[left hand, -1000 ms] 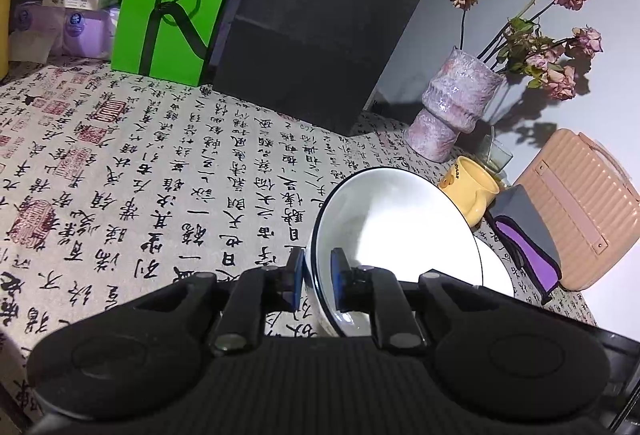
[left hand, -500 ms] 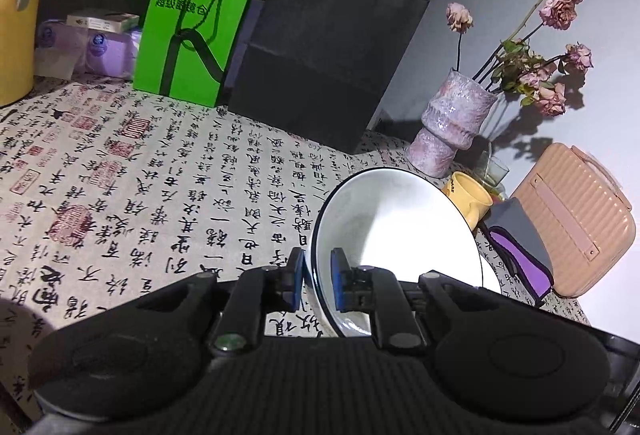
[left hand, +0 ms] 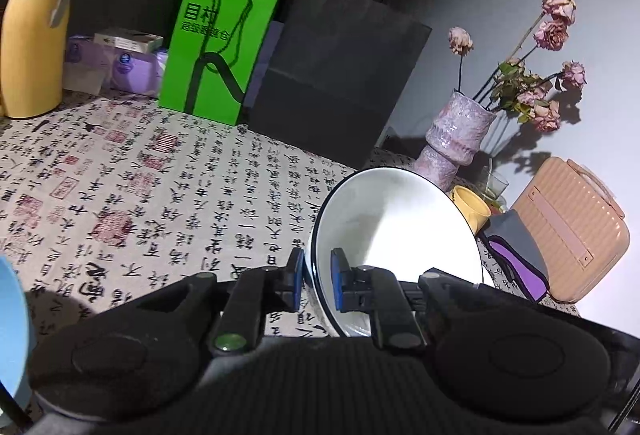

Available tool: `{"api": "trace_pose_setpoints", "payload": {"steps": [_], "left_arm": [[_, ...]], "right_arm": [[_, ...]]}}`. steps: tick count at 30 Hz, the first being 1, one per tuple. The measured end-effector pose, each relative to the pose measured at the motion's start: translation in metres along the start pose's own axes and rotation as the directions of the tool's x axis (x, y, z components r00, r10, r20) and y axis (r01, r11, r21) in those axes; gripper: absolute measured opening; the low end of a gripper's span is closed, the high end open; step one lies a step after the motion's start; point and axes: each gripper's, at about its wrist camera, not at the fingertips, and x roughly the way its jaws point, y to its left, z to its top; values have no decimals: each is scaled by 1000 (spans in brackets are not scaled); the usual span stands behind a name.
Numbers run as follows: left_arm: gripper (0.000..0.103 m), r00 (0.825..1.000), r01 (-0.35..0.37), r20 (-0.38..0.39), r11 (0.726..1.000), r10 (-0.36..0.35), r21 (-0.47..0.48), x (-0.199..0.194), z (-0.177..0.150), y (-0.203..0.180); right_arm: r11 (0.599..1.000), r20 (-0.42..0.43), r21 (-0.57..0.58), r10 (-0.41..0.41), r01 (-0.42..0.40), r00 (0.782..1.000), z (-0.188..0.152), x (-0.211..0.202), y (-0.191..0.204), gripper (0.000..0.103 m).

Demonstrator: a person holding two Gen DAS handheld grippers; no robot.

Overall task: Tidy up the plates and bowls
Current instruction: 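Carry the held white bowl with both tools toward the blue bowl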

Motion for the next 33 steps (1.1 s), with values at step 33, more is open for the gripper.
{"api": "trace_pose_setpoints", "payload": {"steps": [33], "left_arm": [[15, 992, -84, 92, 996, 87, -34, -84, -5, 50]], "right_arm": [[992, 12, -65, 111, -110, 994, -32, -34, 72, 11]]}}
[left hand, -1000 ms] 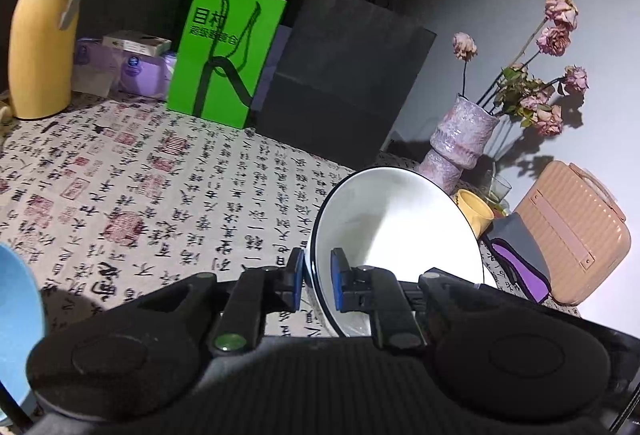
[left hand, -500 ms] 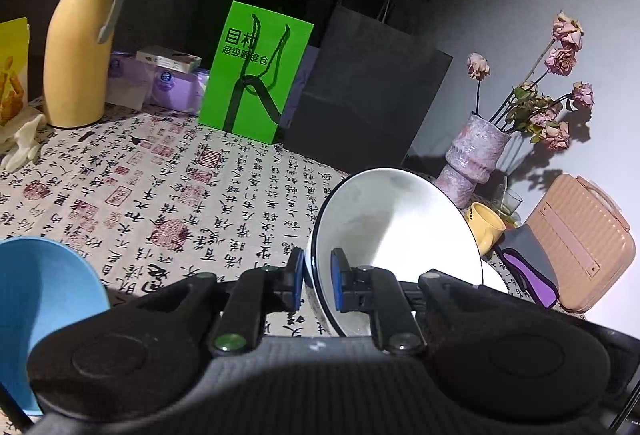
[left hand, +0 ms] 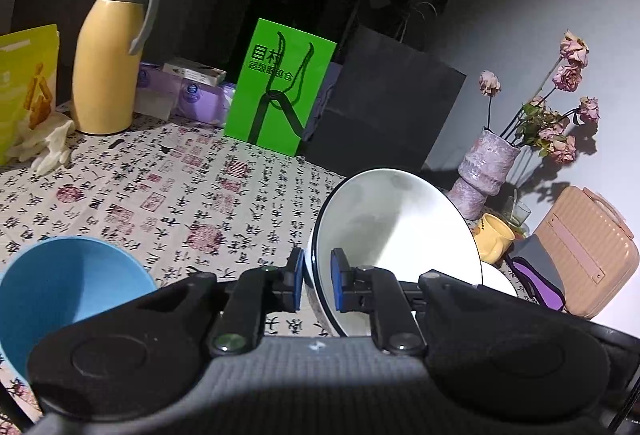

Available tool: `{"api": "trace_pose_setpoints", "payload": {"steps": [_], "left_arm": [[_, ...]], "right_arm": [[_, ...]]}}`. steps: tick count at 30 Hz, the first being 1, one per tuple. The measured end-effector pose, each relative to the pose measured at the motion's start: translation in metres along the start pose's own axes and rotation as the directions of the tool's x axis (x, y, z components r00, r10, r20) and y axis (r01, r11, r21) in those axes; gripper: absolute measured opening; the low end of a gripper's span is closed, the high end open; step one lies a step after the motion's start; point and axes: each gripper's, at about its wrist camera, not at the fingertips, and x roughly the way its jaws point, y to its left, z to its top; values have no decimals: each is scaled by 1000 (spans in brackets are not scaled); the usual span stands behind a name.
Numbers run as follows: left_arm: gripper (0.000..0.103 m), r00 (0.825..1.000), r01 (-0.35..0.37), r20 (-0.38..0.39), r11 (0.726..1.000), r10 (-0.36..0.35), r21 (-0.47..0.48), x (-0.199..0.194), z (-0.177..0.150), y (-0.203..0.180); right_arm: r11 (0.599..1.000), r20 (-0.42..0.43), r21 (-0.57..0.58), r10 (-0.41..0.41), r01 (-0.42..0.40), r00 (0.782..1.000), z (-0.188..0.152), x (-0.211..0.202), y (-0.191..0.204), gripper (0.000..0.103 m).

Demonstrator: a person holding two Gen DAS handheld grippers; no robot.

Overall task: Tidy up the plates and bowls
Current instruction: 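Carry the held white bowl with both tools toward the blue bowl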

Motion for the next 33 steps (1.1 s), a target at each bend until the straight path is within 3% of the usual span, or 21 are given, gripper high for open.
{"api": "trace_pose_setpoints", "payload": {"steps": [33], "left_arm": [[15, 996, -63, 62, 995, 68, -77, -48, 0, 68]], "right_arm": [[993, -28, -78, 81, -83, 996, -20, 3, 71, 11]]}}
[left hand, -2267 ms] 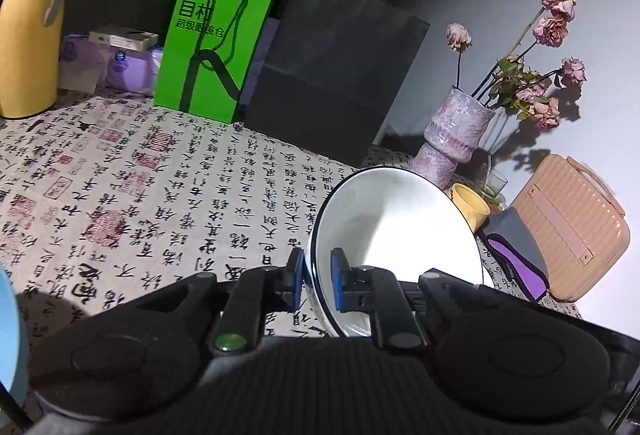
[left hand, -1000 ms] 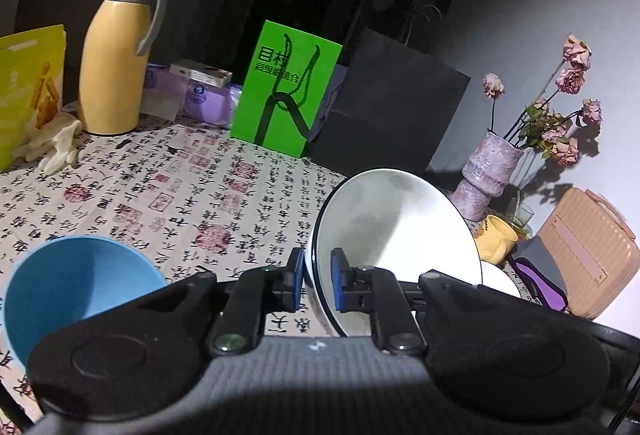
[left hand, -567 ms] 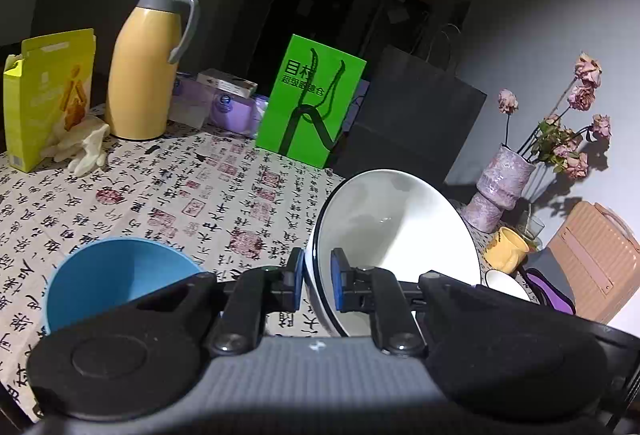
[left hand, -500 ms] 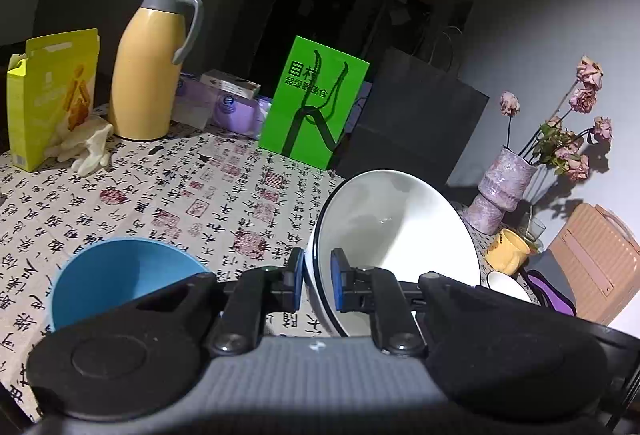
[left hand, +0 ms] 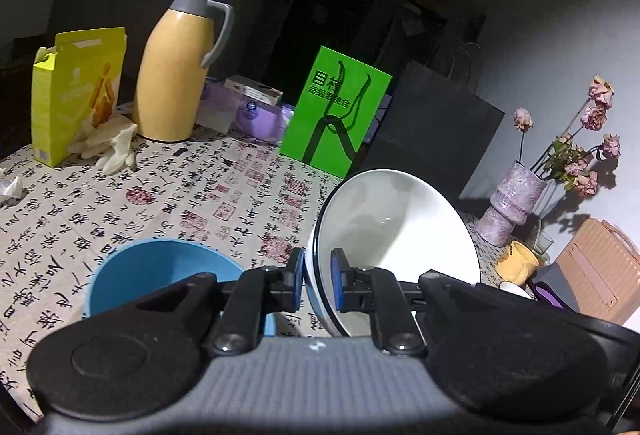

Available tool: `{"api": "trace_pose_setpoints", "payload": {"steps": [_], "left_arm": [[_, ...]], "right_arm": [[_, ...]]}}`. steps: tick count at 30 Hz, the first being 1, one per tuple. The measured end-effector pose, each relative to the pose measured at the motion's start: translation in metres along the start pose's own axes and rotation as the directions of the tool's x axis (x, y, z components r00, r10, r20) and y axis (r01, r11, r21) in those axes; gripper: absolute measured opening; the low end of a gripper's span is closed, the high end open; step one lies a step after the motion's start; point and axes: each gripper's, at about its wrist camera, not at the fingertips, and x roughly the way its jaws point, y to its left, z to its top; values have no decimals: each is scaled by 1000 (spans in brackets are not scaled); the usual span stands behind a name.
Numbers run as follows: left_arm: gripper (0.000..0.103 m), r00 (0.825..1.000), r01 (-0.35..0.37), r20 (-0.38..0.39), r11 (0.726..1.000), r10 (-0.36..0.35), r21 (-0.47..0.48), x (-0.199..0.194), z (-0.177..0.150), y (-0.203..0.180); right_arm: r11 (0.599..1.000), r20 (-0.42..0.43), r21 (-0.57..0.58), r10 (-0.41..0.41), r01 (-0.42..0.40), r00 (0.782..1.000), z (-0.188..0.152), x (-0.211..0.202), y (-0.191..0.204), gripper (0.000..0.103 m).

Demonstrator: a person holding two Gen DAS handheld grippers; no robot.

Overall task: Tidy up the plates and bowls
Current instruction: 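Carry the held white bowl with both tools toward the blue bowl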

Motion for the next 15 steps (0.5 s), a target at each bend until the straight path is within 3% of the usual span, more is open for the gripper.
{"api": "trace_pose_setpoints", "payload": {"steps": [15], "left_arm": [[15, 999, -50, 18, 998, 51, -47, -9, 4, 37]], "right_arm": [[998, -35, -49, 46, -48, 998, -6, 17, 36, 11]]}}
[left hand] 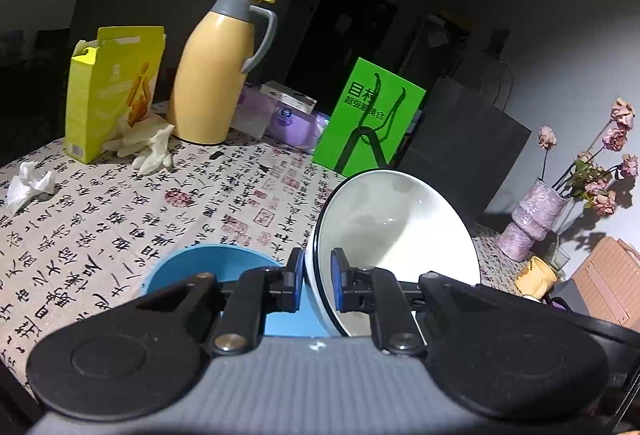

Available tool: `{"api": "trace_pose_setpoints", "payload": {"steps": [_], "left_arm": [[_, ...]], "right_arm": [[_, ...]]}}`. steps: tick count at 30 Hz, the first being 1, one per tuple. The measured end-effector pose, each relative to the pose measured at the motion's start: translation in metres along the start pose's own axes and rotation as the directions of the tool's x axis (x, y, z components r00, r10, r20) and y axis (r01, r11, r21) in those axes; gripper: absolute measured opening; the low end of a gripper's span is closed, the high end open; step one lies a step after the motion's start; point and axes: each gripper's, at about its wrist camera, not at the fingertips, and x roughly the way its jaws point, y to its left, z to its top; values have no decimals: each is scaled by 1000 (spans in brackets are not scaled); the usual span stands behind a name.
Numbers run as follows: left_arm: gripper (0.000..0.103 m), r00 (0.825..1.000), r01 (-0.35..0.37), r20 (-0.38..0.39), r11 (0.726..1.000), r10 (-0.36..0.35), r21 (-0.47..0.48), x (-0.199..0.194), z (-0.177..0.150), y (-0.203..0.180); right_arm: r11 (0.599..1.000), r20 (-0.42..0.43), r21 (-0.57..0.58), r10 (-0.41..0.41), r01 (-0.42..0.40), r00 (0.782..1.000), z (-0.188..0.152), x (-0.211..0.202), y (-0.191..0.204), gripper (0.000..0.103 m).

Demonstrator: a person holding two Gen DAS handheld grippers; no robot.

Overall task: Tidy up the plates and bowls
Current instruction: 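Carry the held white bowl with both tools toward the blue bowl, then lower the held white bowl with both tools into the blue bowl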

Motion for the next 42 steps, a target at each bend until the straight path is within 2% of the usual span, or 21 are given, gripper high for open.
{"api": "trace_pose_setpoints", "payload": {"steps": [25, 37, 42], "left_arm": [[15, 996, -91, -19, 995, 90, -50, 5, -4, 45], [15, 988, -133, -85, 990, 130, -42, 17, -8, 57], [15, 980, -162, -125, 987, 157, -23, 23, -9, 58]], "right_arm": [[998, -104, -26, 62, -65, 993, -15, 43, 31, 11], [997, -164, -17, 76, -80, 983, -20, 62, 33, 11], [996, -198, -12, 82, -86, 977, -23, 71, 32, 11]]}}
